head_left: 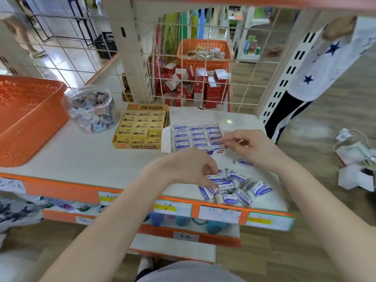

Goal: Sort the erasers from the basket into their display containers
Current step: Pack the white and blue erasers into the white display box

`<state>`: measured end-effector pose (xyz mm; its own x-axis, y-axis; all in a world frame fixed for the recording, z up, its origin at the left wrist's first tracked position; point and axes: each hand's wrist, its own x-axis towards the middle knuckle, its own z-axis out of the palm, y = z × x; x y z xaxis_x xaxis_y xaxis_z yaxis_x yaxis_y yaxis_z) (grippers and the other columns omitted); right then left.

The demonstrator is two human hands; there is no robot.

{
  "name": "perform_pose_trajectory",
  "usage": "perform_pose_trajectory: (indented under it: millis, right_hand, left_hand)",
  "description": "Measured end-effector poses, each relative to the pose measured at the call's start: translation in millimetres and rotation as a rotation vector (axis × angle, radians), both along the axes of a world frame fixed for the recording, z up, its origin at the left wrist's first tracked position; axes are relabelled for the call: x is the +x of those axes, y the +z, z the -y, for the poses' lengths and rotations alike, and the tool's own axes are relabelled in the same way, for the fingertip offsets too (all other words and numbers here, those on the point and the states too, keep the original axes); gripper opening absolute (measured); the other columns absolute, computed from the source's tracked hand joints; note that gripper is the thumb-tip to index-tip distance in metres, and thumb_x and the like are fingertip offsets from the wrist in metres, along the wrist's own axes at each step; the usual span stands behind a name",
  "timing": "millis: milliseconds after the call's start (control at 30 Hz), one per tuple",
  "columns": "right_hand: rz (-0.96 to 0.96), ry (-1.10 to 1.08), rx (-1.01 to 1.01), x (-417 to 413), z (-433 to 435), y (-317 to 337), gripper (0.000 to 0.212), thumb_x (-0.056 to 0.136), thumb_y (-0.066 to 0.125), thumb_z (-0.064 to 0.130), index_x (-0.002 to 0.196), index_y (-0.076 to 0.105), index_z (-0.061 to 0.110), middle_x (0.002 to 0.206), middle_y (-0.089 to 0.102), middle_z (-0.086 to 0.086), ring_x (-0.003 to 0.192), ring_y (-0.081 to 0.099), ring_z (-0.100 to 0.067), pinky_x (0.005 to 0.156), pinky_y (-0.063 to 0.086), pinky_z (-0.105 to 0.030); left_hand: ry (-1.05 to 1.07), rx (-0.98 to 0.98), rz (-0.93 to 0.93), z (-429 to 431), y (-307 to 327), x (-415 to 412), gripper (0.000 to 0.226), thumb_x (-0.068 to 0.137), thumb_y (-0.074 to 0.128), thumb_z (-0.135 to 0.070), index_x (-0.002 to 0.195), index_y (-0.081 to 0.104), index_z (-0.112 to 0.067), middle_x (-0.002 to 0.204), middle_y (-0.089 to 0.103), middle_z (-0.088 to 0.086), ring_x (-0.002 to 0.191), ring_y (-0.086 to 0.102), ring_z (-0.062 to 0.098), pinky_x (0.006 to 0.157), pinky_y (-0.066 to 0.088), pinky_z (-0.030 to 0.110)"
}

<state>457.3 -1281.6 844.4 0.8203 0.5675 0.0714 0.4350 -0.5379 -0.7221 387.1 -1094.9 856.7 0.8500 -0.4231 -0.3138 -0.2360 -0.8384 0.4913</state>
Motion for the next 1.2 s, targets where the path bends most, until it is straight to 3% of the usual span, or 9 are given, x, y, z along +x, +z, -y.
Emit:
perform_pose_trajectory:
  millis: [233, 367, 467, 633, 700, 800, 900, 1033, 1200]
  right_hand:
    - [-0.018, -0.01, 0.137, -8, 2, 6, 0.027, 0.088, 0.064, 0.016, 0.112, 0.066, 0.027, 0.098, 0.069, 0.007, 0.088, 0.063, -0.014, 0.082, 0.049, -0.019]
    - [0.022, 0.042, 0.202, -14, -7, 4, 0.046, 0.079, 0.07, 0.0, 0.115, 0.06, 0.028, 0.095, 0.067, -0.003, 0.083, 0.062, -0.01, 0.082, 0.049, -0.015]
    - [0.139, 0.057, 0.141, -10, -14, -2, 0.036, 0.08, 0.07, 0.001, 0.109, 0.067, 0.022, 0.09, 0.064, 0.001, 0.083, 0.06, -0.006, 0.078, 0.047, -0.01]
    - [0.355, 0.161, -0.013, -2, -28, -3, 0.026, 0.079, 0.07, 0.005, 0.104, 0.071, 0.012, 0.095, 0.062, 0.0, 0.079, 0.056, -0.006, 0.075, 0.046, -0.01]
    - [0.364, 0.156, -0.049, 3, -34, 0, 0.027, 0.081, 0.067, 0.004, 0.107, 0.07, 0.011, 0.096, 0.062, -0.002, 0.076, 0.056, -0.007, 0.075, 0.045, -0.011]
    - [0.322, 0.078, -0.133, 16, -42, 4, 0.029, 0.086, 0.062, 0.009, 0.115, 0.066, 0.015, 0.098, 0.061, -0.001, 0.083, 0.059, -0.014, 0.083, 0.049, -0.027]
    - [0.317, 0.04, -0.234, 27, -49, 2, 0.028, 0.09, 0.058, 0.014, 0.117, 0.064, 0.016, 0.096, 0.055, 0.003, 0.091, 0.056, -0.016, 0.085, 0.041, -0.023]
    - [0.291, 0.022, -0.321, 35, -62, -2, 0.029, 0.092, 0.056, 0.018, 0.121, 0.062, 0.014, 0.114, 0.057, -0.004, 0.1, 0.053, -0.016, 0.088, 0.037, -0.021]
    - [0.309, 0.006, -0.315, 39, -79, -7, 0.029, 0.092, 0.057, 0.017, 0.119, 0.064, 0.012, 0.109, 0.056, -0.005, 0.098, 0.052, -0.017, 0.091, 0.038, -0.024]
  left_hand:
    - [0.185, -0.198, 0.306, -4, 3, 9, 0.032, 0.079, 0.075, -0.027, 0.109, 0.065, -0.019, 0.09, 0.059, -0.014, 0.081, 0.051, -0.001, 0.069, 0.036, -0.002]
    - [0.343, -0.34, 0.364, -6, -1, 12, 0.036, 0.074, 0.079, -0.032, 0.099, 0.054, -0.026, 0.083, 0.057, -0.018, 0.078, 0.057, 0.0, 0.072, 0.043, 0.009]
    - [0.422, -0.424, 0.332, -8, -2, 10, 0.034, 0.075, 0.079, -0.028, 0.096, 0.052, -0.026, 0.081, 0.06, -0.017, 0.072, 0.058, 0.002, 0.068, 0.046, 0.013]
    - [0.526, -0.49, 0.343, -18, -6, 8, 0.026, 0.076, 0.078, -0.02, 0.089, 0.056, -0.025, 0.078, 0.063, -0.014, 0.067, 0.058, -0.003, 0.063, 0.043, 0.007]
    - [0.545, -0.405, 0.401, -24, -10, 8, 0.018, 0.081, 0.073, -0.025, 0.093, 0.058, -0.026, 0.088, 0.064, -0.01, 0.077, 0.058, 0.001, 0.071, 0.044, 0.014]
    - [0.556, -0.099, 0.542, -37, -17, 10, 0.025, 0.091, 0.059, -0.035, 0.113, 0.06, -0.023, 0.114, 0.062, -0.008, 0.107, 0.053, 0.013, 0.088, 0.038, 0.027]
    - [0.529, 0.132, 0.548, -49, -25, 10, 0.036, 0.095, 0.05, -0.034, 0.127, 0.055, -0.019, 0.134, 0.054, -0.006, 0.124, 0.044, 0.018, 0.099, 0.032, 0.035]
    - [0.522, 0.166, 0.499, -54, -35, 5, 0.039, 0.098, 0.044, -0.037, 0.133, 0.054, -0.021, 0.146, 0.041, -0.011, 0.133, 0.035, 0.014, 0.105, 0.025, 0.035]
    - [0.524, 0.156, 0.533, -54, -35, 7, 0.037, 0.096, 0.048, -0.038, 0.128, 0.056, -0.022, 0.144, 0.044, -0.011, 0.13, 0.041, 0.013, 0.1, 0.027, 0.029]
